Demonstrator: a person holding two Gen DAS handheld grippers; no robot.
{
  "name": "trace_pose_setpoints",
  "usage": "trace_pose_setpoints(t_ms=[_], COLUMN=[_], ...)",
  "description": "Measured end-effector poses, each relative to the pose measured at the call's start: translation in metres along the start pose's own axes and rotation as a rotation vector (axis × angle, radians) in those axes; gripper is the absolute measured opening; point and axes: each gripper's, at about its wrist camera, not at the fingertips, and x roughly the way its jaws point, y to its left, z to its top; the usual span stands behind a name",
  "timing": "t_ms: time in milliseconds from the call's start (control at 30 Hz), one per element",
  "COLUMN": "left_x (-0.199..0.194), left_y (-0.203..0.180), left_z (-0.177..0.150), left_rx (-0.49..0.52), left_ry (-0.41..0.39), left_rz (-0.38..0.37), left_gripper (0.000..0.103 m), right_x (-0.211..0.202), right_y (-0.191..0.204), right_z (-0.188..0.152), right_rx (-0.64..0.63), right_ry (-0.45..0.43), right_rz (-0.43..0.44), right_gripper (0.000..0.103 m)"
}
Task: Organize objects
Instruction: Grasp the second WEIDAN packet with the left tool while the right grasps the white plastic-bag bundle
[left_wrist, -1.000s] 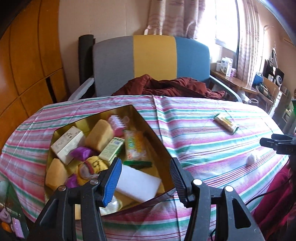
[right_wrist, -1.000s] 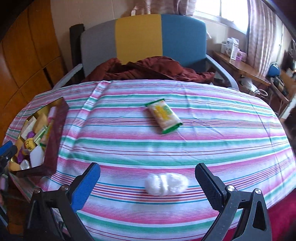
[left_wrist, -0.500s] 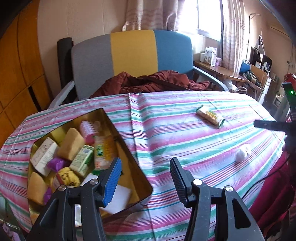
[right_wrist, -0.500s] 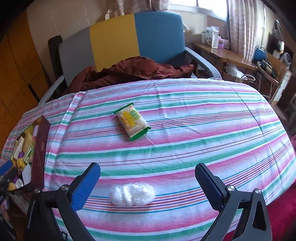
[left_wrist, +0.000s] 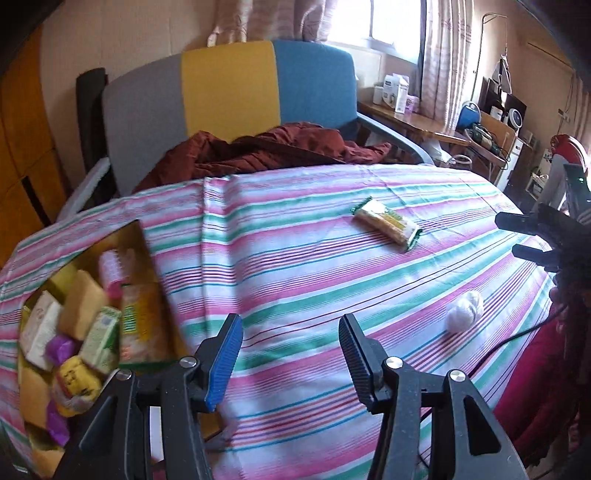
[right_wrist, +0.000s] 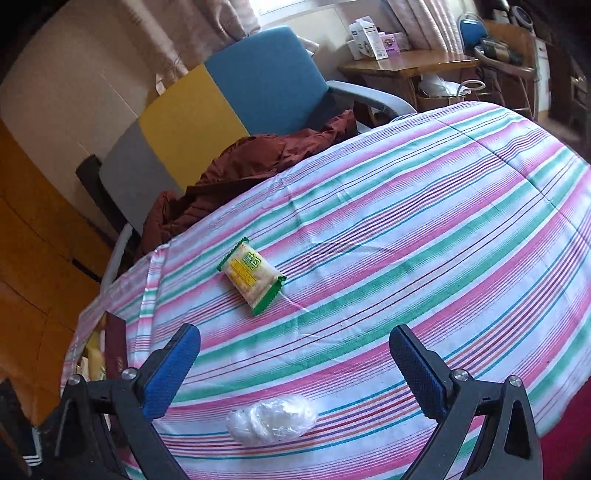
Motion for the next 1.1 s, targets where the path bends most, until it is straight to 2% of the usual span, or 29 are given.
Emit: trace_pose_setpoints(t_ms=[167,333,400,467,600,733,900,1000,1100], left_x=[0.029,0.06,0.078,0.091,0.13,0.169,0.21,0.225,0.228], left_y=[-0.02,-0.044,-0.054,-0.063,-0.078,-0.086,-0.094,-0.103,-0.116], left_z=[0.018,0.048,0.061,0.073,0.095,0.113,0.129,0.135,0.137], left_rx=[-0.002,-0.022,-0.038,-0.059,-0.135,-0.227,-0.314,-0.302,-0.21], left_ry=[0.047,0.089,0.125,0.139,0.203,0.252,0.305,0.308,0.305], left_rz=[-0.052,-0.164,-0.181,-0.201,-0.259,-0.263,-0.222,-0.168,-0.107], left_gripper=[0.055,0.055,0.055,0.057,0.07,0.082,0.083,0.083,0.081], right_x=[-0.006,-0.007,-0.008,-0.008,-0.007,-0.007,-0.008,-0.008,-0.008], right_y=[-0.006,-0.008,-0.007,-0.007,-0.009,-0.013,-0.013,-0.014,-0.017], right_z=[0.002,0.004,0.004,0.004,0.004,0.005,0.005,0.005,0.005], right_rx=[0.028,0.04,0.033,0.032,0.046,0.063,0.074,0.078,0.096], right_ry=[-0.039,-0.049,-0.051,-0.049,-0.042,-0.038,-0.038,-0.036,-0.039], right_rz=[-0.002,0.017,0.029,0.047,0.088,0.127,0.164,0.18,0.188], right_gripper=[0.103,0.103,0.103,0.103,0.103,0.103,0.103,0.103,0.103])
